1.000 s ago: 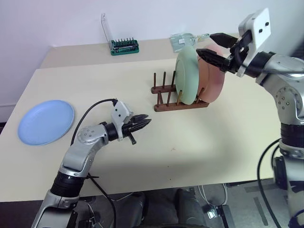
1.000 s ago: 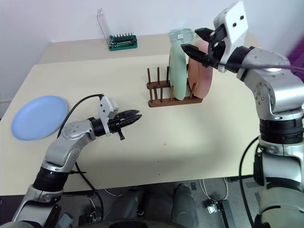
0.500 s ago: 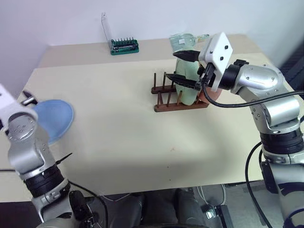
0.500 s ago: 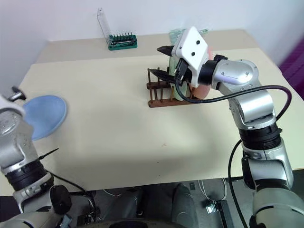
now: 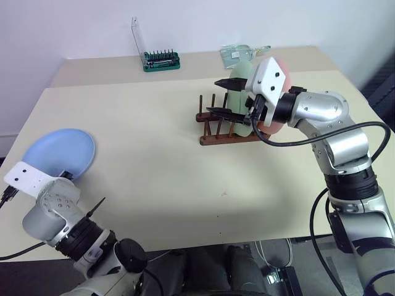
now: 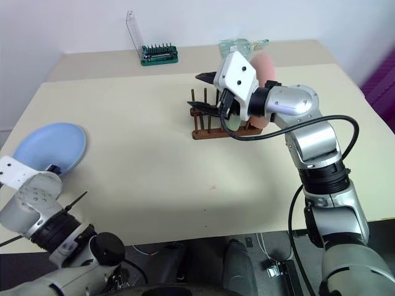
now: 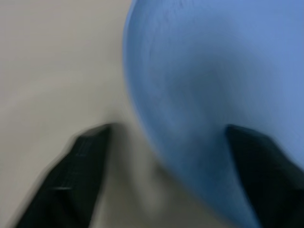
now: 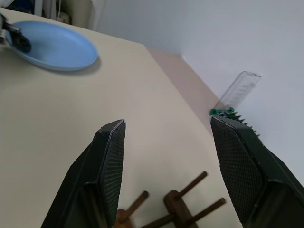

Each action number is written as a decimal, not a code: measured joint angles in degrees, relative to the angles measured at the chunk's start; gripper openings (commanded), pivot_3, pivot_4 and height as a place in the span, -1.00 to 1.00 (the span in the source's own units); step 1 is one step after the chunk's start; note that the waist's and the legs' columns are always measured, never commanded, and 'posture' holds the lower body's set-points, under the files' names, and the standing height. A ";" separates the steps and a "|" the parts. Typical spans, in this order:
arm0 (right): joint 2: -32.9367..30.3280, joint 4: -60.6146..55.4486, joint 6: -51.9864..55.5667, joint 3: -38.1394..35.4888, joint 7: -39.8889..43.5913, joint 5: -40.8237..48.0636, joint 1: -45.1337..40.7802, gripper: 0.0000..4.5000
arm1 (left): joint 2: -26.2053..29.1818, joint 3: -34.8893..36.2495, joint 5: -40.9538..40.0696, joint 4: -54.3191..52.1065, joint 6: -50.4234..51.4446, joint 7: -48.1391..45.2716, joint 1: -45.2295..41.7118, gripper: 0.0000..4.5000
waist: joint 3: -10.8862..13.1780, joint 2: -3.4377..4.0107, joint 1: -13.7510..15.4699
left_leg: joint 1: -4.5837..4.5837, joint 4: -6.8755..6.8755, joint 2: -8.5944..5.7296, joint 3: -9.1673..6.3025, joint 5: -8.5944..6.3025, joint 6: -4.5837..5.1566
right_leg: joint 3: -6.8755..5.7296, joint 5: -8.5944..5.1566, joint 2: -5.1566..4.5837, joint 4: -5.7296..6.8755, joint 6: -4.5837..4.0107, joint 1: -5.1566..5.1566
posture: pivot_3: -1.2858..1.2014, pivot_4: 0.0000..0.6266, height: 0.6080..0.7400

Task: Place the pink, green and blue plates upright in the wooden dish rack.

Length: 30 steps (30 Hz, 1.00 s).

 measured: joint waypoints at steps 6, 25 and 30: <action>-0.23 -4.36 2.95 -0.34 -2.14 -0.48 3.35 0.29 | 1.06 -0.62 -2.52 4.36 -4.98 -0.81 -2.37 -0.98 | -0.01 -0.01 -0.04 | 0.01 0.01 -0.01 -0.03 0.01 -0.02 | -0.02 0.00 0.00 0.02 0.00 0.01 | 0.03 -0.52 1.00; 3.59 5.51 -18.46 14.22 -10.68 -29.44 -3.82 0.98 | 10.90 -40.80 -6.01 3.66 -12.66 -25.75 -12.86 -1.00 | 0.04 -0.30 -1.96 | 0.02 -0.11 0.08 0.20 -0.02 -0.04 | -0.04 0.03 0.01 0.03 -0.05 -0.25 | 0.03 -0.52 1.00; 6.86 16.16 -26.87 18.28 -13.66 -37.14 -7.70 0.98 | 10.80 -40.96 -6.60 1.44 -10.15 -25.16 -14.16 -1.00 | 0.04 -0.31 -1.68 | 0.00 -0.09 0.07 0.16 -0.02 -0.04 | -0.07 0.05 0.01 0.01 -0.07 -0.21 | 0.03 -0.52 1.00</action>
